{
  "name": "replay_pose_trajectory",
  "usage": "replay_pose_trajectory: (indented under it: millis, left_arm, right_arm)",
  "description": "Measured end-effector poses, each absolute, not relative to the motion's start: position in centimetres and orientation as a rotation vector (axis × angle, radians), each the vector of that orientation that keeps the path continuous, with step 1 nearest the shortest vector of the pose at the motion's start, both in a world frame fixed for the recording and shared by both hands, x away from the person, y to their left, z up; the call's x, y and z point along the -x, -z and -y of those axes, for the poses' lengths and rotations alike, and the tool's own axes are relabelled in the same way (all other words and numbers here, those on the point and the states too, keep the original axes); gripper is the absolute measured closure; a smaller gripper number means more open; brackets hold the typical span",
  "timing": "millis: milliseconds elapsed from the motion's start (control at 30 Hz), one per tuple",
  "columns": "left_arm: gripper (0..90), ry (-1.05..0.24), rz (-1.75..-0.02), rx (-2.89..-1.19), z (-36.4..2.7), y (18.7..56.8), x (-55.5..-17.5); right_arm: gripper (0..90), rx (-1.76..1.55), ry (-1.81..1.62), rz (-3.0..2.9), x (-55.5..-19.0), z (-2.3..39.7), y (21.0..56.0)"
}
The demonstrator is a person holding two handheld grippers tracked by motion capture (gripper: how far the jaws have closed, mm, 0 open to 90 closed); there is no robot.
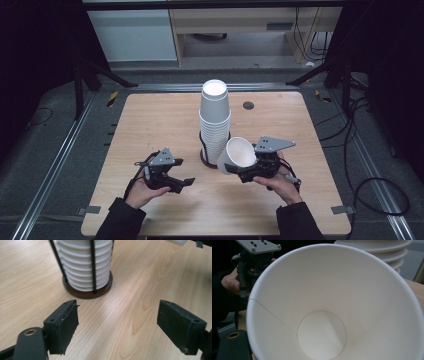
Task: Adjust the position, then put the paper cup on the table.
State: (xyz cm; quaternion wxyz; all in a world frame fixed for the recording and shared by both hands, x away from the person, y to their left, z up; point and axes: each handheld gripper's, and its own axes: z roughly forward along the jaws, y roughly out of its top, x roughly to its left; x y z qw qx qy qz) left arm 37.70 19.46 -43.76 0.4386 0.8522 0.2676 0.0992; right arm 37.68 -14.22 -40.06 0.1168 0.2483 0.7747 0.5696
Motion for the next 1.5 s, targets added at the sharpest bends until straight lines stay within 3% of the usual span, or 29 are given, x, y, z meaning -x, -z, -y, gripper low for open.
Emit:
replay_pose_trajectory:
  millis: [400, 1500]
  left_arm:
    - [15.7, -0.292, -0.765, -2.095, -20.9, 44.1, -38.2]
    - [15.4, -0.408, -0.946, -2.064, -23.6, 44.4, -39.3]
  right_arm:
    - [13.3, -0.843, -1.576, -2.121, -38.0, 17.0, 39.2]
    - [13.1, -1.301, -1.045, -1.812, -43.2, 25.7, 40.5]
